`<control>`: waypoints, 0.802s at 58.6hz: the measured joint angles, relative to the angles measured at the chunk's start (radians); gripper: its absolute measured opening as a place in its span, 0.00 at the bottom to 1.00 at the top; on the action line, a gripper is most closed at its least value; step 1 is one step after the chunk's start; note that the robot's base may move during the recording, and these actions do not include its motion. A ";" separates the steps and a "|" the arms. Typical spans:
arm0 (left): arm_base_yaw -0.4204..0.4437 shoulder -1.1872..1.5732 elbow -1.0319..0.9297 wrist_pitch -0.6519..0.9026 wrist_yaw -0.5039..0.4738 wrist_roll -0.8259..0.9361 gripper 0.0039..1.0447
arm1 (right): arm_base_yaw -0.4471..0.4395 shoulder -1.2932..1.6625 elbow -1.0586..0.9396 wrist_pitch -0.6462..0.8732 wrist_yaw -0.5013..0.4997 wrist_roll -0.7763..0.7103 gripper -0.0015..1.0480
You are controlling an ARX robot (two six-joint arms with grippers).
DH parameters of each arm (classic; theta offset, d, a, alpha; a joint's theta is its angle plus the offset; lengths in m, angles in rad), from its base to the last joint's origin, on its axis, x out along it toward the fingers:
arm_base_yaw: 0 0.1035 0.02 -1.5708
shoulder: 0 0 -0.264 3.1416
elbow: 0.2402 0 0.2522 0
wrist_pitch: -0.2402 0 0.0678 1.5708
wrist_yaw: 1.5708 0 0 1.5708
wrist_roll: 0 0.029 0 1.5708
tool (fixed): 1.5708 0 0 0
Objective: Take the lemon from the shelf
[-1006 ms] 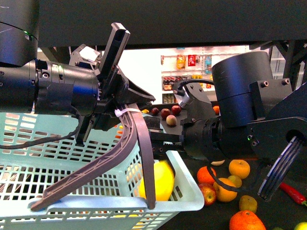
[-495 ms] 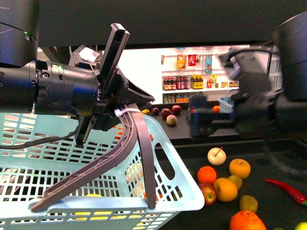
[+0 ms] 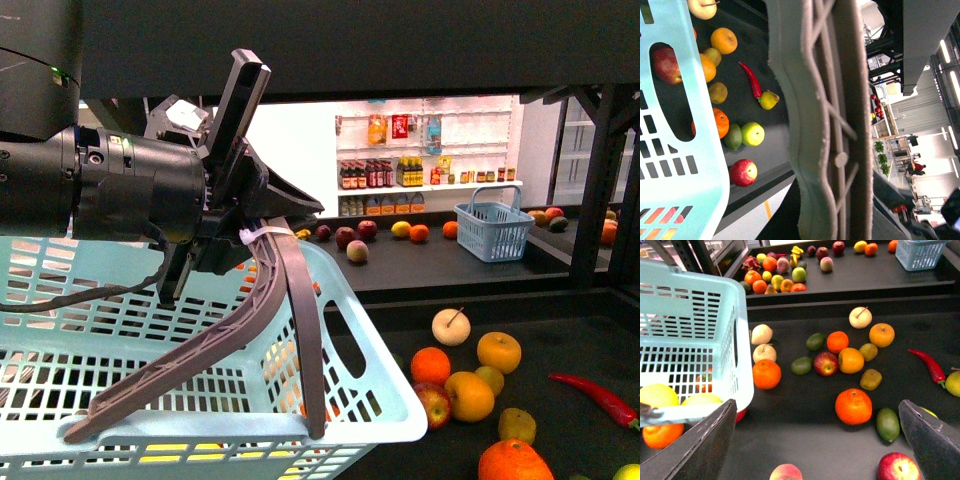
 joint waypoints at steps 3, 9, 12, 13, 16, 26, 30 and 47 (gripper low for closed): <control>0.000 0.000 0.000 0.000 0.000 0.000 0.07 | -0.004 -0.100 -0.019 -0.060 0.004 -0.003 0.93; 0.000 0.000 0.000 0.000 0.000 0.000 0.07 | -0.047 -0.277 -0.075 -0.056 0.020 -0.048 0.84; 0.000 0.000 0.000 0.000 0.001 0.000 0.07 | -0.080 -0.355 -0.115 -0.058 0.033 -0.065 0.76; 0.000 0.000 0.000 0.000 0.001 0.000 0.07 | -0.085 -0.371 -0.123 -0.059 0.036 -0.066 0.74; 0.000 0.000 0.000 0.000 -0.001 0.000 0.07 | -0.097 -0.440 -0.162 -0.071 0.039 -0.075 0.66; 0.000 0.000 0.000 0.000 -0.004 -0.002 0.07 | -0.100 -0.678 -0.287 -0.195 0.034 -0.094 0.28; 0.000 0.000 0.000 0.000 0.000 0.001 0.07 | -0.100 -0.704 -0.308 -0.188 0.033 -0.095 0.16; 0.000 0.000 0.000 0.000 0.000 0.003 0.07 | -0.100 -0.737 -0.356 -0.182 0.034 -0.098 0.03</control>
